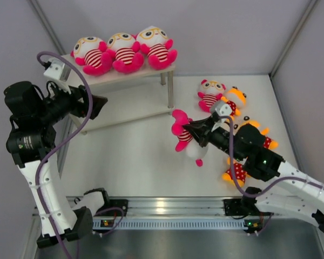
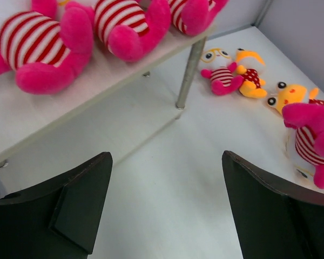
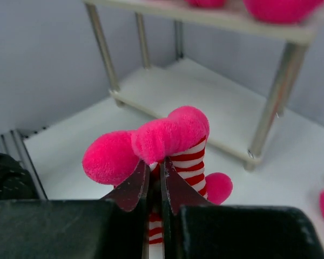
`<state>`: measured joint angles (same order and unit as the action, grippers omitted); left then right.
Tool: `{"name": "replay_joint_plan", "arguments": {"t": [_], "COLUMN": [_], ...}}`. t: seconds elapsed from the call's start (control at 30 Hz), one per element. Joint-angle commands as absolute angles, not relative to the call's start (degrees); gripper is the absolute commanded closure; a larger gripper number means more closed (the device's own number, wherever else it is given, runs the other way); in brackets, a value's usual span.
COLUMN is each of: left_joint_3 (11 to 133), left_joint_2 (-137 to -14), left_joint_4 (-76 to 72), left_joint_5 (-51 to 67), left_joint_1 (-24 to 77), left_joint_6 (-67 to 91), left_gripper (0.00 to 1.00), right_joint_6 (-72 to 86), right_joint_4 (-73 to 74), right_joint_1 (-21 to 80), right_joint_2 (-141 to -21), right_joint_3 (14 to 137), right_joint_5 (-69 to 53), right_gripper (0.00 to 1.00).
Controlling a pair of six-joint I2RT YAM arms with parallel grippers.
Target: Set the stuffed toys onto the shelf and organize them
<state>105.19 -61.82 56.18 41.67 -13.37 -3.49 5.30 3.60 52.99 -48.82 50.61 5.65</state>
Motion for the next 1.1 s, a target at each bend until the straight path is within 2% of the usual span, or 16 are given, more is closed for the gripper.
{"name": "replay_joint_plan", "arguments": {"t": [0.0,0.13,0.37,0.47,0.77,1.0,1.07], "left_joint_3": [101.6,99.4,98.7,98.1,96.7,98.5,98.3], "left_joint_2": [-62.6,-62.0,-59.9,-59.1,-61.2,-63.4,-63.8], "left_joint_4": [57.9,57.9,57.9,57.7,57.9,58.0,57.8], "left_joint_5": [51.4,59.3,65.1,65.3,62.5,65.3,70.1], "left_joint_1": [-13.3,-13.2,-13.2,-13.1,-12.9,-12.8,-12.8], "left_joint_6": [-3.3,-3.4,-3.3,-3.4,-1.3,-1.4,-0.6], "left_gripper": [0.11,0.07,0.03,0.02,0.02,0.02,0.04], "right_joint_6": [-3.7,-8.0,-12.3,-13.2,-16.6,-18.3,-18.7], "right_joint_4": [-9.6,-22.7,-35.9,-36.8,-36.7,-34.5,-34.3], "right_joint_1": [59.5,65.6,68.7,69.2,72.2,74.1,74.0], "right_joint_2": [-48.5,-54.5,-66.0,-69.7,-75.8,-78.3,-78.3], "right_joint_3": [54.0,55.3,60.5,63.7,69.7,72.2,72.2], "right_joint_5": [4.8,-2.7,-4.5,-9.0,-9.1,-8.7,-8.0], "right_gripper": [1.00,1.00,1.00,1.00,1.00,1.00,1.00]}}
